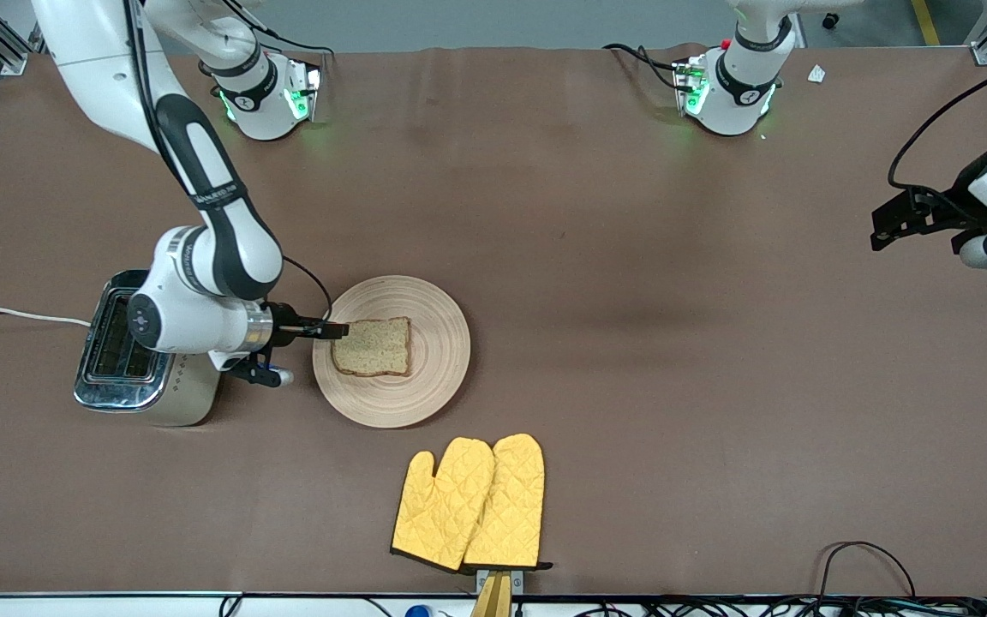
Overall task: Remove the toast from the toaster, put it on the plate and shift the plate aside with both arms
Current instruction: 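Withdraw the right gripper while the left gripper reaches toward the plate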
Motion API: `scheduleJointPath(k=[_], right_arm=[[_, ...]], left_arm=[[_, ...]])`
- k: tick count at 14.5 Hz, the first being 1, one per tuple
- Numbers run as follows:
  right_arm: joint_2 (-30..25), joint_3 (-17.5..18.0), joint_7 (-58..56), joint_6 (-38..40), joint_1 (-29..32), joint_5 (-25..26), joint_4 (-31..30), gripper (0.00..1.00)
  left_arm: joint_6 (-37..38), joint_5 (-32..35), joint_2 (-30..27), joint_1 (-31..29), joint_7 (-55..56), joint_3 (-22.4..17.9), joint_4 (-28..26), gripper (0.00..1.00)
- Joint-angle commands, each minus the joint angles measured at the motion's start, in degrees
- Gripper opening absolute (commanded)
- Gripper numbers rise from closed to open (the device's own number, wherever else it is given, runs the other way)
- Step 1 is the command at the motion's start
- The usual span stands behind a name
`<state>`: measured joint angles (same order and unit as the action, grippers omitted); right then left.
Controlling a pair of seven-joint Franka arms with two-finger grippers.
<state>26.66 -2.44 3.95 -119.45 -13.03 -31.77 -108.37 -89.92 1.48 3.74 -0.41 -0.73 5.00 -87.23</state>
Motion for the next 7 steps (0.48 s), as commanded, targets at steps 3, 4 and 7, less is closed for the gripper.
scheduleJointPath(k=[3, 4, 7], right_arm=[[-8.98, -0.81, 0.10, 3.25, 1.70, 11.53, -1.76, 1.00], [-10.82, -1.77, 0.09, 3.34, 1.70, 15.12, -1.76, 1.00], [-16.36, -2.13, 0.09, 6.93, 2.57, 21.64, -0.97, 1.00]], left_arm=[[3.08, -5.32, 4.07, 1.64, 0.02, 2.11, 0.13, 1.00], [3.08, -8.13, 5.65, 1.72, 0.46, 2.47, -0.13, 1.00], [0.81, -17.27, 10.83, 1.81, 3.00, 4.75, 0.05, 1.00]])
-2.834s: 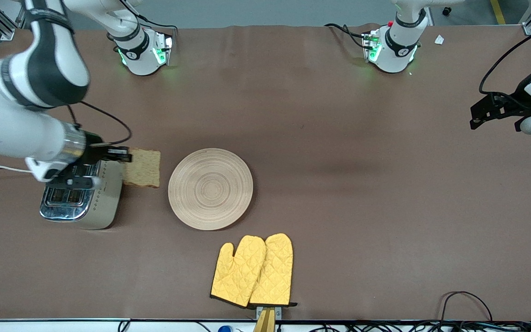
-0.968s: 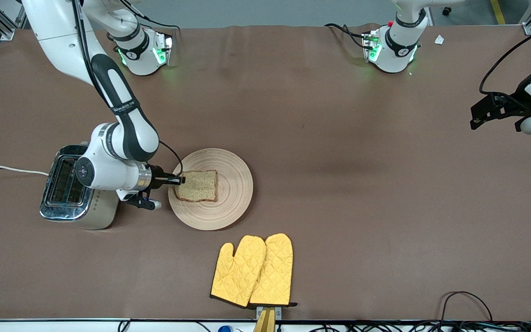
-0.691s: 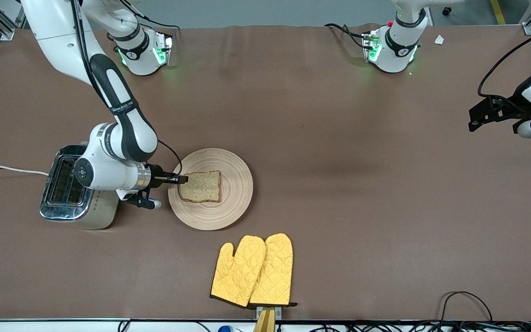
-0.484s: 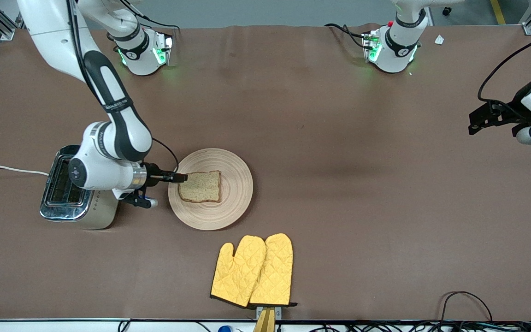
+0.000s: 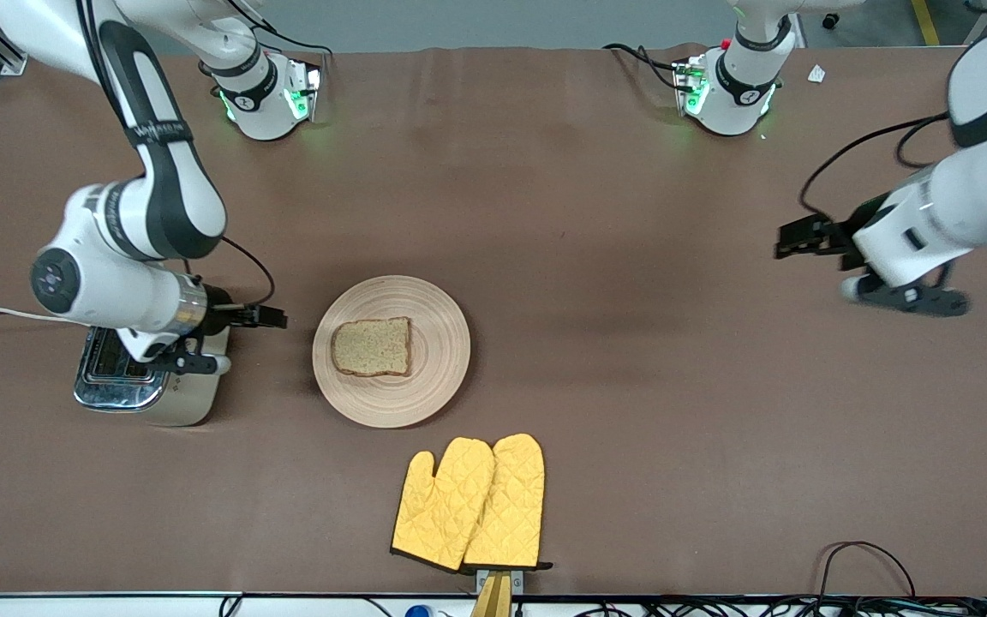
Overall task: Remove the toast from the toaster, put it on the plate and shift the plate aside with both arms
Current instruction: 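Withdraw the right gripper while the left gripper reaches toward the plate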
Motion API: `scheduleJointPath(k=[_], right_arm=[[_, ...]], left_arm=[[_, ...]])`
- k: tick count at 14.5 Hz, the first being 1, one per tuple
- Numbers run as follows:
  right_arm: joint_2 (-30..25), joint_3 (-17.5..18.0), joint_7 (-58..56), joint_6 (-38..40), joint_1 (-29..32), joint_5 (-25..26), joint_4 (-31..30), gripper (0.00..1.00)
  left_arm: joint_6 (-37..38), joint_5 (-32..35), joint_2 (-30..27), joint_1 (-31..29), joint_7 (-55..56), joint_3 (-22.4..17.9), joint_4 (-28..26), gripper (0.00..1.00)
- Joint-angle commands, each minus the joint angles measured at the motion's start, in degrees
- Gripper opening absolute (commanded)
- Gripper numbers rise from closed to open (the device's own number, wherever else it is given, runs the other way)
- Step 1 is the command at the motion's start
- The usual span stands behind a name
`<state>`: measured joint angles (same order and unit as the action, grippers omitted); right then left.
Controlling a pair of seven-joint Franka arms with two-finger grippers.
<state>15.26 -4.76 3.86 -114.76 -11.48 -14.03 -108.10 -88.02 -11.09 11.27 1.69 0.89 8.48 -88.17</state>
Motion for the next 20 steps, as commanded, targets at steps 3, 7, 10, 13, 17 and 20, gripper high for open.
scheduleJointPath(k=[3, 7, 10, 13, 17, 20], right_arm=[[-10.32, 0.28, -0.69, 5.93, 4.00, 8.57, 0.08, 1.00], [-14.90, 0.28, -3.85, 13.40, 7.78, 9.63, 4.20, 1.00], [-15.70, 0.19, -5.62, 22.53, 9.19, 12.52, 11.22, 1.00], [-15.61, 0.28, -6.15, 29.75, 9.55, 15.51, 18.34, 1.00], [-15.17, 0.10, -6.23, 30.82, 10.42, 17.10, 21.52, 1.00], [-15.17, 0.10, -5.44, 32.31, 11.48, 17.02, 23.99, 1.00]], left_arm=[[-6.01, -13.92, 8.84, 0.16, 5.59, 2.59, 0.81, 1.00], [-14.08, -28.16, 18.15, 1.73, 5.97, 2.85, 0.37, 1.00], [-20.94, -36.43, 24.49, 5.33, 3.17, 2.86, 0.46, 1.00], [-27.36, -41.62, 29.06, 9.37, -6.13, 2.86, 0.54, 1.00], [-35.10, -53.04, 33.20, 15.96, -13.72, 2.86, 0.37, 1.00], [-41.34, -58.06, 36.54, 20.45, -16.17, 2.86, 0.54, 1.00]])
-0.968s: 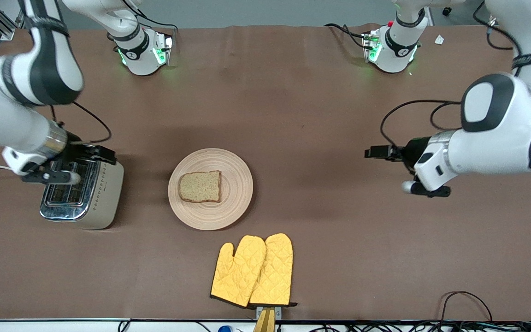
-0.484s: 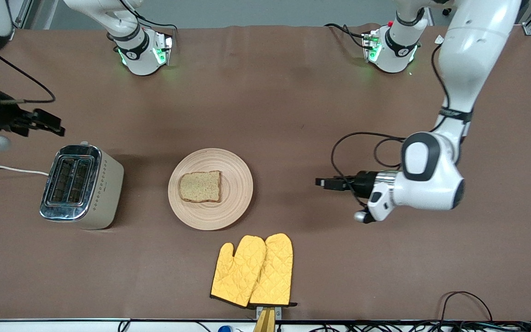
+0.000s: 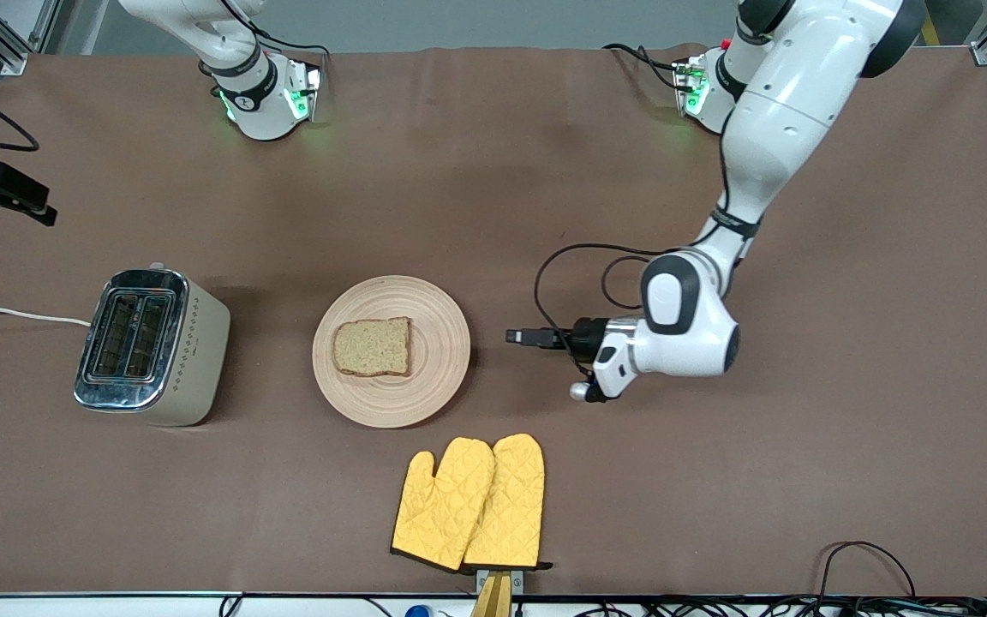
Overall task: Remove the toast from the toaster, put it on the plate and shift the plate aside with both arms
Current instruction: 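Grasp the rim of the wooden plate with the left gripper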
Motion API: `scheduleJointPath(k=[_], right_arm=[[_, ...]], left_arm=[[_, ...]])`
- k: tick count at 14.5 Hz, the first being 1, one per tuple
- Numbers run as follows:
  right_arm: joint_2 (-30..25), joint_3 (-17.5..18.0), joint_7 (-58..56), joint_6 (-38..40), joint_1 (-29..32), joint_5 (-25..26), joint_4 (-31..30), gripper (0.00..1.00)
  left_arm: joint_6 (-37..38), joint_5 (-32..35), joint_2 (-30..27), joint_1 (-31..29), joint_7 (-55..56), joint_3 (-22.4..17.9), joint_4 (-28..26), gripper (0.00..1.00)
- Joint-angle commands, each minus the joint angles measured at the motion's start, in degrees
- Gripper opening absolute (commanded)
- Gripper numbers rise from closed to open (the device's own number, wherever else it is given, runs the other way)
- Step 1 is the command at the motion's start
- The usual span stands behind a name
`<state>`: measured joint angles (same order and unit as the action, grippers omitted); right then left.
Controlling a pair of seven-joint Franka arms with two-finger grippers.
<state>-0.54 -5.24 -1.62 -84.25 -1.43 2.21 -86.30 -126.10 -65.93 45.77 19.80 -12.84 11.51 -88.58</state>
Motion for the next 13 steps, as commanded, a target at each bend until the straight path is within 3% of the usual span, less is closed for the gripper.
scheduleJointPath(k=[1, 13], right_arm=[[0.63, 0.58, -0.05, 1.89, 2.30, -0.10, 2.28, 1.00], [0.72, 2.07, 0.30, 1.81, -1.21, -2.21, 2.55, 1.00]], left_arm=[[-4.58, -4.81, 2.91, 3.30, -3.76, -0.17, 1.04, 1.00], [-10.91, -15.97, 10.21, 10.08, -5.80, -0.17, 7.02, 1.00]])
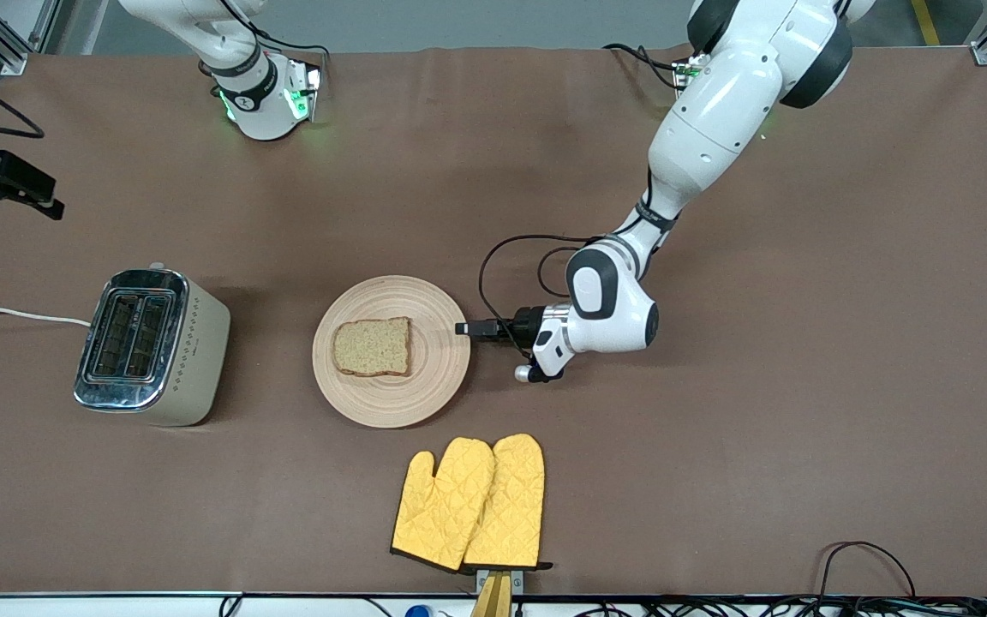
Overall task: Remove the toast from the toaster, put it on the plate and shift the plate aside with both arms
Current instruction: 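Grasp the rim of the wooden plate with the left gripper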
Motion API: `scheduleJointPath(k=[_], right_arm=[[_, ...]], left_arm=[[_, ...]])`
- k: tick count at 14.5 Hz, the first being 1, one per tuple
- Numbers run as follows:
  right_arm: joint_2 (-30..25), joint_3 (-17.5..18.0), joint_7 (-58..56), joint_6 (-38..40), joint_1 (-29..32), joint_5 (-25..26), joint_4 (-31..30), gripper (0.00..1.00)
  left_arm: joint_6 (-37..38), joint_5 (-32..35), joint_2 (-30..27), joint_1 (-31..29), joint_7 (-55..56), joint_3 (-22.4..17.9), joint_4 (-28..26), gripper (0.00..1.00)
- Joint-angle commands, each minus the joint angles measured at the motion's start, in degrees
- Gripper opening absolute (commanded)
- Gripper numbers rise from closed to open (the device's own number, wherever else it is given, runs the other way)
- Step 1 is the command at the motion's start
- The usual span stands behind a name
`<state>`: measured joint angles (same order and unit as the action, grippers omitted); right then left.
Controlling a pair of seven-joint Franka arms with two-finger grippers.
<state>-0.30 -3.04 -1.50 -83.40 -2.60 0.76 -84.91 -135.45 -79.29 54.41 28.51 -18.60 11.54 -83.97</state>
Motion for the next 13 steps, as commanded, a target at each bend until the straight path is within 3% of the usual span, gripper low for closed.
scheduleJointPath(k=[1, 4, 5, 7, 10, 11, 13], right_arm=[[0.48, -0.03, 0.18, 0.96, -0.03, -0.76, 1.24, 1.00], [0.48, -0.12, 0.09, 0.96, -0.03, -0.76, 1.24, 1.00], [0.48, -0.21, 0.09, 0.96, 0.05, -0.67, 1.24, 1.00], [0.48, -0.30, 0.09, 1.05, 0.40, -0.67, 1.15, 1.00], [0.48, -0.82, 0.01, 1.05, 0.84, -0.06, 1.15, 1.00], [0.48, -1.35, -0.52, 1.05, 1.28, -0.14, 1.15, 1.00], [0.48, -1.53, -0.69, 1.05, 1.81, 0.03, 1.07, 1.00]], left_arm=[[-2.18, -3.15, 1.92, 1.46, 0.23, -0.20, 2.93, 1.00], [-3.59, -3.33, 2.54, 2.25, 0.50, -0.20, 3.64, 0.95], [-3.77, -3.33, 2.54, 2.25, 0.50, -0.20, 3.55, 0.84], [-3.95, -3.24, 2.45, 2.86, 0.50, -0.29, 3.64, 0.52], [-3.95, -3.07, 2.37, 3.04, -0.12, -0.38, 3.64, 0.17], [-4.04, -2.89, 2.28, 3.04, -0.64, -0.46, 3.55, 0.09], [-4.82, -2.71, 2.28, 3.48, -5.10, -0.47, 3.55, 0.04]])
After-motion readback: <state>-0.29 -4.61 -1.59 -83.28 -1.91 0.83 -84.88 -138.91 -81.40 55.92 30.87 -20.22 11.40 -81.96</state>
